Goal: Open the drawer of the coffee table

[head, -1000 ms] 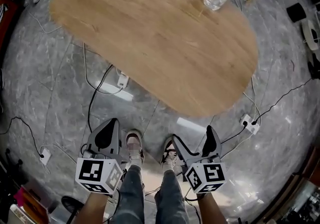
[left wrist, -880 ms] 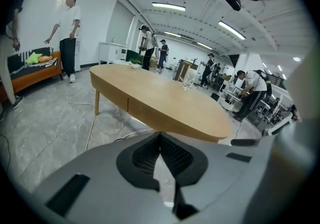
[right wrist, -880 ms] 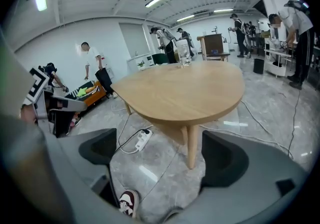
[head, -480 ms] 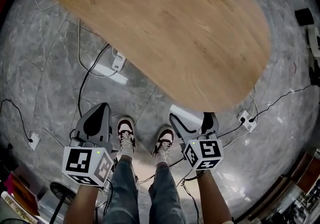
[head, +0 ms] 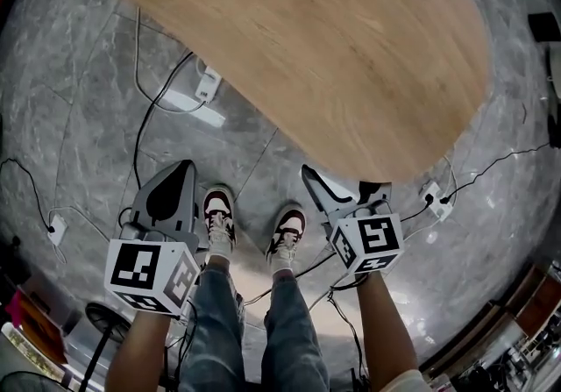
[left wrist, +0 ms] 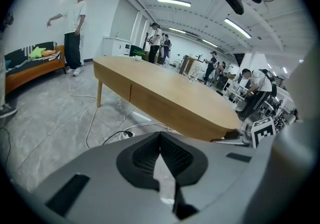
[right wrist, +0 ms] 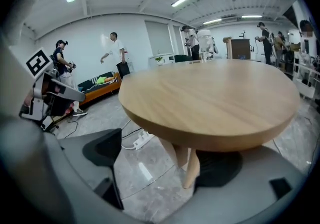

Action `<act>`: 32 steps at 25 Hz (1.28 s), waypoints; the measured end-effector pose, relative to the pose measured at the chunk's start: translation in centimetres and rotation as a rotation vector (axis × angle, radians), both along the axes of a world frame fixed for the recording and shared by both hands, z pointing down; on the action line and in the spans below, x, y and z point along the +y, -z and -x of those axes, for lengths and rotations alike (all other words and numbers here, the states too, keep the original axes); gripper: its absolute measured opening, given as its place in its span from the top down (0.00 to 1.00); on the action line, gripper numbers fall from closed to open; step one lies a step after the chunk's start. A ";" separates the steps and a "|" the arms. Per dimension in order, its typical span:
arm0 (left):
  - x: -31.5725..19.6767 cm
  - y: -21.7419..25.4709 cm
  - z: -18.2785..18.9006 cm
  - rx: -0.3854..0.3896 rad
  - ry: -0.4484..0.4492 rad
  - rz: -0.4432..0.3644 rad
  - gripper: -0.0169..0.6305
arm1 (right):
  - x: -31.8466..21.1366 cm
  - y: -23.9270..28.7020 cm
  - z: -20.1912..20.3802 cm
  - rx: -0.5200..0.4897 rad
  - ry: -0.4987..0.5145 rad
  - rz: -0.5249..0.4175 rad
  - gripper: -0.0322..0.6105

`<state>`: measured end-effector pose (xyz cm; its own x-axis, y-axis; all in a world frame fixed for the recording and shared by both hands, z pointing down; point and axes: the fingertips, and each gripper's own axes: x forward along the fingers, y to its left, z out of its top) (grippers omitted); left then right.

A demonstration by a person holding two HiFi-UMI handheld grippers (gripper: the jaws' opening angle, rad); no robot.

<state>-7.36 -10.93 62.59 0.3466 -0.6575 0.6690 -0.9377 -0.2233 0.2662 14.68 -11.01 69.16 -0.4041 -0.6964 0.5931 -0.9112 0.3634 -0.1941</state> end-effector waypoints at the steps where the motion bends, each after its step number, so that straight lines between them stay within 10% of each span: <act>1: 0.0 -0.1 -0.1 0.002 -0.003 0.005 0.98 | 0.1 0.0 0.3 -0.003 0.014 -0.002 0.22; 11: -0.6 -0.2 -1.5 -0.020 -0.038 -0.003 0.98 | 0.1 -0.3 1.1 -0.013 0.078 -0.019 0.27; 20: -0.7 -0.3 -1.5 -0.014 -0.043 0.008 0.98 | -1.0 -0.8 -1.5 0.015 -0.023 -0.030 0.66; 32: -0.9 -0.3 -1.2 -0.026 -0.038 -0.005 0.98 | -0.6 -0.7 -1.6 0.001 0.015 -0.036 0.72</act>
